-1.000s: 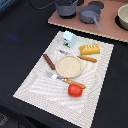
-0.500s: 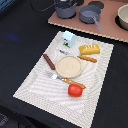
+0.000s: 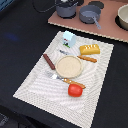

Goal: Interact with the objects in diverse but meaningful ways.

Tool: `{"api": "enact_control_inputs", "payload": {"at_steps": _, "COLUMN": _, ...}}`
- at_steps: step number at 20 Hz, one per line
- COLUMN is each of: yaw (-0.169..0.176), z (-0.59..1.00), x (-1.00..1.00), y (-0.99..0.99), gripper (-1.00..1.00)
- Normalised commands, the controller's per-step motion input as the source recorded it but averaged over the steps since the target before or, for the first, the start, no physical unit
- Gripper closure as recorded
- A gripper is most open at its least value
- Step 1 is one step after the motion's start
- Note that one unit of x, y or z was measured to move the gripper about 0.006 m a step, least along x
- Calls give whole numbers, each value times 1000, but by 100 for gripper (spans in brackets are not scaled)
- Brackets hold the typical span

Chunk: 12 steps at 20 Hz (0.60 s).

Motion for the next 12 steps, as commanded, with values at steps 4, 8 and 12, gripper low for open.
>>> {"api": "enact_control_inputs", "payload": {"at_steps": 4, "yaw": 16, "z": 521, "x": 124, "y": 140, "gripper": -100}}
{"api": "enact_control_inputs", "payload": {"at_steps": 8, "yaw": 19, "z": 432, "x": 76, "y": 74, "gripper": -100}}
{"api": "enact_control_inputs", "payload": {"at_steps": 12, "yaw": 22, "z": 439, "x": 9, "y": 11, "gripper": -100}}
